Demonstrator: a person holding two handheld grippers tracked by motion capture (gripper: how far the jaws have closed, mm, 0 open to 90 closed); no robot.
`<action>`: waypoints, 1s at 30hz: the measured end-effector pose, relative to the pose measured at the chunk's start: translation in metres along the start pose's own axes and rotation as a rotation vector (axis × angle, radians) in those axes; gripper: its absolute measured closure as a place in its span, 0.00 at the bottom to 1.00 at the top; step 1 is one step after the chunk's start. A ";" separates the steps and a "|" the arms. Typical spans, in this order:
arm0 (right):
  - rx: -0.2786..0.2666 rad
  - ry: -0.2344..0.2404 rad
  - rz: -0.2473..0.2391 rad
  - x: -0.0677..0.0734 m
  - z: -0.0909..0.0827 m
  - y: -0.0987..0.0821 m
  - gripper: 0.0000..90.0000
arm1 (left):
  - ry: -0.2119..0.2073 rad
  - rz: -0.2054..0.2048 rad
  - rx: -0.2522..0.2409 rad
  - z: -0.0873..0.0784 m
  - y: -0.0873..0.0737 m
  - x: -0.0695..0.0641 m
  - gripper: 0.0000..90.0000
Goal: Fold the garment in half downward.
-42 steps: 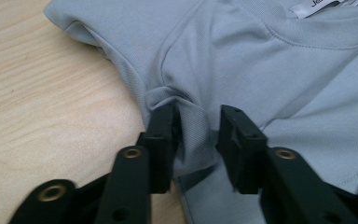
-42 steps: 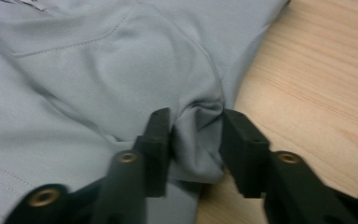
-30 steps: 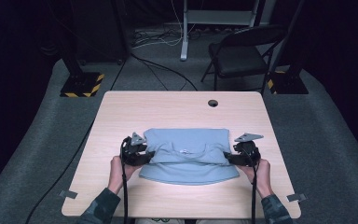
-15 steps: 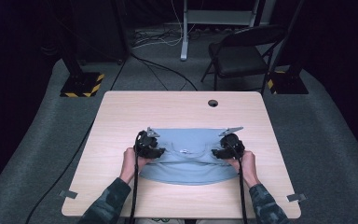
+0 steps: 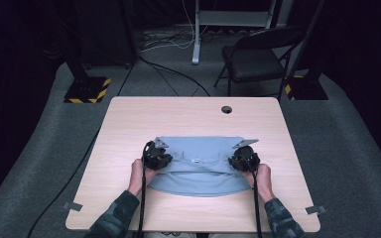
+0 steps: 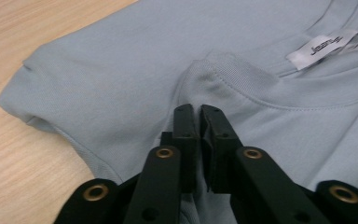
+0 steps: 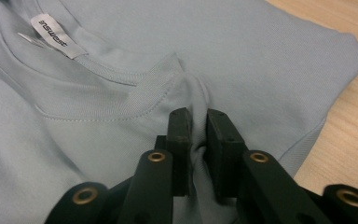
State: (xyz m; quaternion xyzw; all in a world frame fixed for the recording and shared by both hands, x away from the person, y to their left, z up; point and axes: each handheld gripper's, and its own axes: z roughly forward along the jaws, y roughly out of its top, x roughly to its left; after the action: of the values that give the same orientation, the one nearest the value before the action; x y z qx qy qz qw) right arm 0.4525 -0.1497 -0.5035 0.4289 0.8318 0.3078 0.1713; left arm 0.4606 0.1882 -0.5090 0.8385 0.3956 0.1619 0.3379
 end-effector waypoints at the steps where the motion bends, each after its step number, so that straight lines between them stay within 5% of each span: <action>1: -0.003 -0.003 0.000 0.001 0.000 0.000 0.91 | -0.007 -0.007 -0.004 0.000 0.000 0.001 0.95; 18: -0.089 0.049 -0.006 0.008 -0.035 -0.006 0.93 | -0.058 -0.004 -0.092 -0.033 -0.003 -0.009 0.97; 30: -0.080 0.080 -0.064 0.028 -0.060 -0.035 0.93 | -0.123 0.035 -0.083 -0.059 -0.031 -0.030 0.96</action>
State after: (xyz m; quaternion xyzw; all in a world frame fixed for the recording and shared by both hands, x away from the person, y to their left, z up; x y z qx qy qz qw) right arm 0.3823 -0.1647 -0.4823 0.3824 0.8384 0.3518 0.1647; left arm 0.3924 0.2056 -0.4880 0.8389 0.3524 0.1319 0.3932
